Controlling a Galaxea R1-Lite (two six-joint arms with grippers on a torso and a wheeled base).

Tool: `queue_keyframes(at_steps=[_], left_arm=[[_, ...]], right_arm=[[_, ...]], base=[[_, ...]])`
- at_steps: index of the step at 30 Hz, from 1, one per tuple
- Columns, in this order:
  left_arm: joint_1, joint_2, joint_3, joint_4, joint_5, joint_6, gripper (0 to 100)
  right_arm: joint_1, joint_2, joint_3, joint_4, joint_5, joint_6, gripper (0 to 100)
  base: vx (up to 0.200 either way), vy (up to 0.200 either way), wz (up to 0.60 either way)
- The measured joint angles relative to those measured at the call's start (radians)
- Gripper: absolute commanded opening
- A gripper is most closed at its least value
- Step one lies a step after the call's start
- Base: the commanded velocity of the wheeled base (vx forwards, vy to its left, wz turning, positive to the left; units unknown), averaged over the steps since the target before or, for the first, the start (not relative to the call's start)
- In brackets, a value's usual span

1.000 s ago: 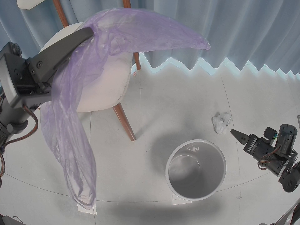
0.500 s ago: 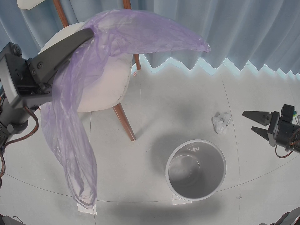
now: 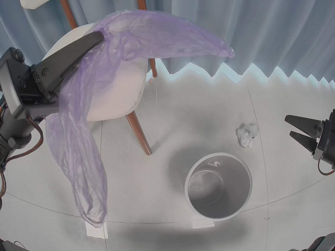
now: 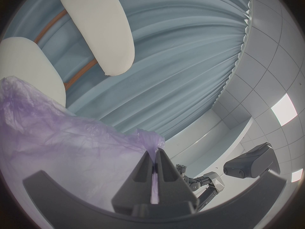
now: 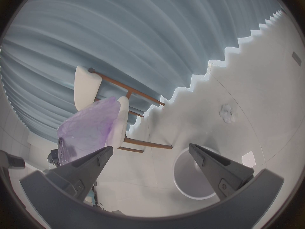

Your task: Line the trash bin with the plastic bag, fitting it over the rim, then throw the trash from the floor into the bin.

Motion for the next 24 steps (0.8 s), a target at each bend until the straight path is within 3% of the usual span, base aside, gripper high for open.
queue_keyframes(at_steps=[6,24], left_arm=[[-0.003,0.0,0.001,0.0,-0.004,0.0,0],[-0.003,0.008,0.013,-0.001,-0.009,0.002,0]], right_arm=[[0.02,-0.009,0.018,0.0,-0.016,-0.03,100],[0.023,-0.013,0.042,-0.002,-0.016,-0.081,100]], base=[[-0.2,0.0,0.0],[0.0,0.0,0.0]])
